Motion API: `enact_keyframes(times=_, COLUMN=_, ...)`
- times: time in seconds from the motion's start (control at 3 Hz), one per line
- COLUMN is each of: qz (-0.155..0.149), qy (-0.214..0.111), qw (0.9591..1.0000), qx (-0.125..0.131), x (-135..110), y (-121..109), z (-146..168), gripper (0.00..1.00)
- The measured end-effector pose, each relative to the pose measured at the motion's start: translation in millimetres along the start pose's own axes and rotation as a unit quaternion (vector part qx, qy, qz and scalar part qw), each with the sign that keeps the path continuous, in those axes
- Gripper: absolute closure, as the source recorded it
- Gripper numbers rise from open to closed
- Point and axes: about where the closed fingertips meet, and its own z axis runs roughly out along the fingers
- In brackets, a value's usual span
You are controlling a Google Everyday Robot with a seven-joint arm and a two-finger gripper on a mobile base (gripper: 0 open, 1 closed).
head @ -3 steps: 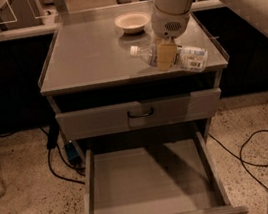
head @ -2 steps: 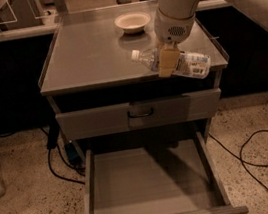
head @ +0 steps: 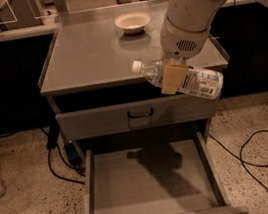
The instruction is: Place blue plastic bottle into middle drawer
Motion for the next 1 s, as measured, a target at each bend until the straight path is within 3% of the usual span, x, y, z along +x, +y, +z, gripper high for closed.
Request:
enact_keyframes(times=0.67, qz=0.002, qy=0.011, qw=0.9999, qx=0.003, x=2, y=-6, z=6, gripper=1.0)
enact_keyframes(times=1.0, qz=0.022, qy=0.008, qw=0.9997, qx=-0.005, x=15, y=4, z=31, gripper=1.0)
